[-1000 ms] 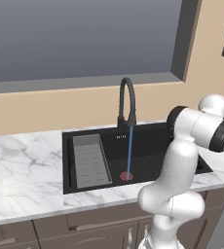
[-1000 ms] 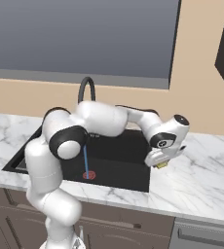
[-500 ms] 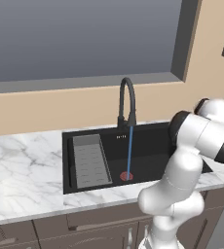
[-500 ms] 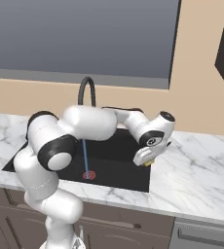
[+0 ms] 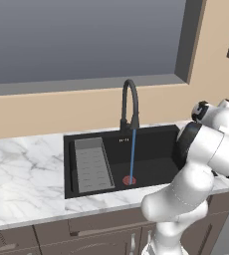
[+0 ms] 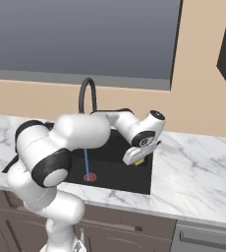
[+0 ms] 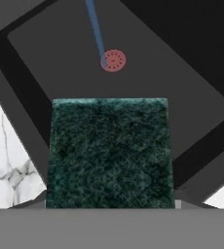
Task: Soak the sponge with water for a few seconds and then drop it inside the sink.
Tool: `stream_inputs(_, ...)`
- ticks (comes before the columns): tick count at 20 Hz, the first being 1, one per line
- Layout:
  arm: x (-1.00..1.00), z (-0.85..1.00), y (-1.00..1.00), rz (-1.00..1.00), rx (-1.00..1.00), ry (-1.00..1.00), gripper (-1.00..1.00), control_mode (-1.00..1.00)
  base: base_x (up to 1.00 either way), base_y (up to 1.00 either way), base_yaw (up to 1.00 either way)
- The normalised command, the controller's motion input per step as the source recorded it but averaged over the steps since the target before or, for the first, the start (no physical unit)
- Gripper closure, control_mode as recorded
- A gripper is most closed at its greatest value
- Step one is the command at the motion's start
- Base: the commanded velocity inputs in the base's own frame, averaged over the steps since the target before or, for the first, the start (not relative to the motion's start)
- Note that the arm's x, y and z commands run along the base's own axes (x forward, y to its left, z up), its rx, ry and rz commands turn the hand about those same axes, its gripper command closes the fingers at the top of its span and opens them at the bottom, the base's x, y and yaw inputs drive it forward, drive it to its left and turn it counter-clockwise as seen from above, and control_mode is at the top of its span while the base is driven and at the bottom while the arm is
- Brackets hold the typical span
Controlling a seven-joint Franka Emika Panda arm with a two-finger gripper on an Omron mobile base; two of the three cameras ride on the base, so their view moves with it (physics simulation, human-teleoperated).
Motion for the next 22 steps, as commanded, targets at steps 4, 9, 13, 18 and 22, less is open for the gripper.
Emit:
stream_inputs(4,0.00,0.00,0.45,0.00,0.05,0.00,1.00,-1.00,0.00,0.00,0.00)
stream_inputs(9,0.00,0.00,0.51,0.01,0.04,0.00,1.00,-1.00,0.00,0.00,0.00)
stream_inputs(13,0.00,0.00,0.46,0.00,0.03,0.00,1.00,-1.00,0.00,0.00,0.00)
stream_inputs(18,0.00,-0.07,0.37,0.00,0.01,0.00,1.00,-1.00,0.00,0.00,0.00)
stream_inputs(22,0.00,-0.16,0.30,0.01,0.01,0.00,1.00,-1.00,0.00,0.00,0.00)
